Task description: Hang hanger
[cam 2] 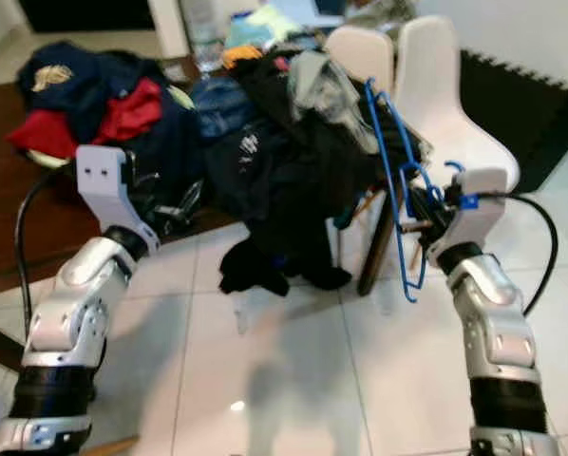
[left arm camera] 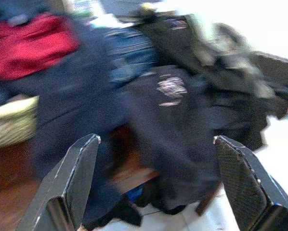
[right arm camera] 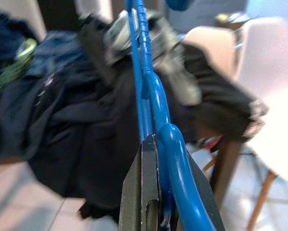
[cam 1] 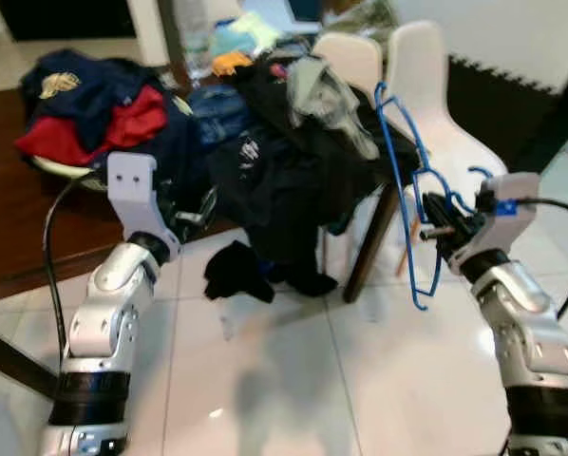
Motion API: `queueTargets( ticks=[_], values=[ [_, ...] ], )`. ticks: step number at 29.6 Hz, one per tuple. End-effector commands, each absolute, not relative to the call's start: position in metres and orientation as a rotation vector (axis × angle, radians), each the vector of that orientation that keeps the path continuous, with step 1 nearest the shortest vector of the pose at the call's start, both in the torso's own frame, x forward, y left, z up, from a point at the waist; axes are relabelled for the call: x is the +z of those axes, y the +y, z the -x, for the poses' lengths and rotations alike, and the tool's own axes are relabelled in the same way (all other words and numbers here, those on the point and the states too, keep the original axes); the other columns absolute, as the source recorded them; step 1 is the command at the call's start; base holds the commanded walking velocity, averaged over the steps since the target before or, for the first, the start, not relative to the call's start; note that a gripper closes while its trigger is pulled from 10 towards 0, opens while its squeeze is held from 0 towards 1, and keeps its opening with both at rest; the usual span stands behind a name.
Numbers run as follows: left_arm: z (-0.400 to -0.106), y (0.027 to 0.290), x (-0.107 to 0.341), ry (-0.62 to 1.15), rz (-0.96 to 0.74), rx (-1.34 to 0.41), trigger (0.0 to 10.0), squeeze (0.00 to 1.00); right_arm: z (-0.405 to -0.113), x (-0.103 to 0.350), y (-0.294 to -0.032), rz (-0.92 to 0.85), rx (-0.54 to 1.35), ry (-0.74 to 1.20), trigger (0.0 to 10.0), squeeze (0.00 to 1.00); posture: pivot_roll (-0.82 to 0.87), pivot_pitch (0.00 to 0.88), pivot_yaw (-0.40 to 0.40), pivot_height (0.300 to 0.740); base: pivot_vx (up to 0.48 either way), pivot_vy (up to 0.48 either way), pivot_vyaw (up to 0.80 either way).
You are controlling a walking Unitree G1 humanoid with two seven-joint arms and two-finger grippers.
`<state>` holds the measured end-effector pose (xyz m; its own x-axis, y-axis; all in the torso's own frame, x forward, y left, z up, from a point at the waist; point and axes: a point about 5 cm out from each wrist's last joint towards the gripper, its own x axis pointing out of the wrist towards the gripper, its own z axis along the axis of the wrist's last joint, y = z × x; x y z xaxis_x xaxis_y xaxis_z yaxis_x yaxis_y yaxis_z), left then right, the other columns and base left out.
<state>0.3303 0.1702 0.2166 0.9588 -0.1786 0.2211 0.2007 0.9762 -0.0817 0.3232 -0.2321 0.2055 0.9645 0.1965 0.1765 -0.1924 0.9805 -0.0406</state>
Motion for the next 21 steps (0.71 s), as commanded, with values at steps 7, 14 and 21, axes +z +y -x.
queueTargets(
  ticks=[7,14,21],
  values=[
    [-0.330,0.175,0.224,-0.232,0.067,-0.104,10.0,0.00,-0.319,0.202,-0.232,0.046,0.182,-0.155,10.0,0.00,0.11,0.138,0.000,0.740,0.152,0.000,0.51],
    [-0.330,0.189,0.235,-0.254,0.015,-0.077,10.0,0.00,-0.319,0.206,-0.231,0.013,0.179,-0.177,10.0,0.00,0.11,0.142,0.001,0.740,0.375,0.000,0.29],
    [-0.330,0.193,0.248,-0.282,0.006,-0.063,10.0,0.00,-0.319,0.207,-0.225,-0.008,0.189,-0.187,10.0,0.00,0.11,0.146,0.000,0.740,0.378,0.000,0.00]
  ],
)
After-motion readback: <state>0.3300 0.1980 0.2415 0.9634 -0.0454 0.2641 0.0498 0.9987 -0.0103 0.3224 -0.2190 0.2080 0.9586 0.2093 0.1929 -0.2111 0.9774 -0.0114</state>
